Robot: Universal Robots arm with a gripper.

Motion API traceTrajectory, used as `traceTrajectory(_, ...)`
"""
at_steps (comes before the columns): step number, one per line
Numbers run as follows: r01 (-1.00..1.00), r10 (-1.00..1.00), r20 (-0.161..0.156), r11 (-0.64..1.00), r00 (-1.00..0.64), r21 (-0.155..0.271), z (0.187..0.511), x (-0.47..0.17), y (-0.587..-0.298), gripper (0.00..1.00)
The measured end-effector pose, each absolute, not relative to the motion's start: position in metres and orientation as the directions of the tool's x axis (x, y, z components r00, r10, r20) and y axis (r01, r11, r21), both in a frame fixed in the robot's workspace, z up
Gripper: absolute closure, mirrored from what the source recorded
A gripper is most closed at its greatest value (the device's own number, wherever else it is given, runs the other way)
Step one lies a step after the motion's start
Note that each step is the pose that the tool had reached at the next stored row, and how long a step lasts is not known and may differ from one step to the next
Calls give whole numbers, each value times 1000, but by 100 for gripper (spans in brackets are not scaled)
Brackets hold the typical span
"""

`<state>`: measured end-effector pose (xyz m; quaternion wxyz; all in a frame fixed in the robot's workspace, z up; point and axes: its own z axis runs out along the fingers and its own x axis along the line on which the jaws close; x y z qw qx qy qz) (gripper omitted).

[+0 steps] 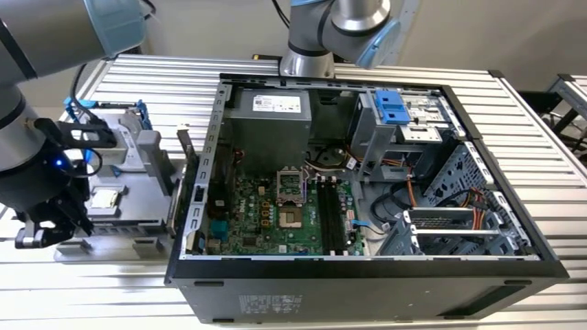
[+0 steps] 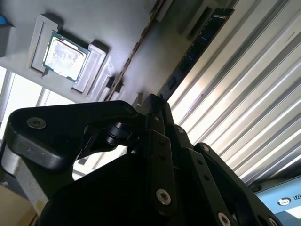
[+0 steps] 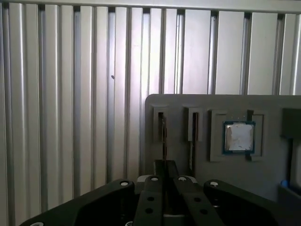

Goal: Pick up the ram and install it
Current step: 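Pick up the ram and move it above insertion slot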

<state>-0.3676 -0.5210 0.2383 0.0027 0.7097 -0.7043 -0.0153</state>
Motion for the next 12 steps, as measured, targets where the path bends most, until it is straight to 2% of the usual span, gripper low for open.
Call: traceTrajectory(12, -999, -999, -19, 27, -28, 25, 254, -368, -521, 100)
